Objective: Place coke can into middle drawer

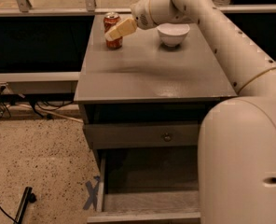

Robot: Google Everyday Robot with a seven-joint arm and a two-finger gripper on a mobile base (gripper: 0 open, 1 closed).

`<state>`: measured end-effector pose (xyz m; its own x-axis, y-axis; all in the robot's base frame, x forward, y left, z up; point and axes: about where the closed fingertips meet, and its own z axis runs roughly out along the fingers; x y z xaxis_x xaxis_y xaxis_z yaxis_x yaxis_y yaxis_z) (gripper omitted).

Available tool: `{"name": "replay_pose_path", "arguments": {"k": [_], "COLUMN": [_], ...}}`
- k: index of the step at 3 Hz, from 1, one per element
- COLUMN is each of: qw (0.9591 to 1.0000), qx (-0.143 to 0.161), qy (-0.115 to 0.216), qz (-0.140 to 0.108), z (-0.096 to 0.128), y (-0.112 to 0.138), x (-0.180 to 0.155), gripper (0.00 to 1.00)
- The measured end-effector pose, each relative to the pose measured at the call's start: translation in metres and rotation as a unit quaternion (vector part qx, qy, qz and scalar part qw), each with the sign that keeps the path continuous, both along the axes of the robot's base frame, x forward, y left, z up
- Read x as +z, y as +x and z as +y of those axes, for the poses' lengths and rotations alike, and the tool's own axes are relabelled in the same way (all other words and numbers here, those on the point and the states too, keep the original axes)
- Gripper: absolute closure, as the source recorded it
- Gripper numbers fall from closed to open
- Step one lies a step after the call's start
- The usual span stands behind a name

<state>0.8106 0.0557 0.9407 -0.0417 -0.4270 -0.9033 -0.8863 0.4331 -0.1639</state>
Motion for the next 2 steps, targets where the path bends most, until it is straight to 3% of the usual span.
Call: {"name": "replay_pose_path", "arguments": {"k": [1,2], "qw": [0.9982,0.9929], "qx": [-0.033,-0.057], "qy": [0.010,0.051], "qz": [-0.049,-0.091], "z": [-0.013,-0.014], "y": [0.011,0.032], "x": [-0.015,-0.018], "gripper": [0.00,0.00]}}
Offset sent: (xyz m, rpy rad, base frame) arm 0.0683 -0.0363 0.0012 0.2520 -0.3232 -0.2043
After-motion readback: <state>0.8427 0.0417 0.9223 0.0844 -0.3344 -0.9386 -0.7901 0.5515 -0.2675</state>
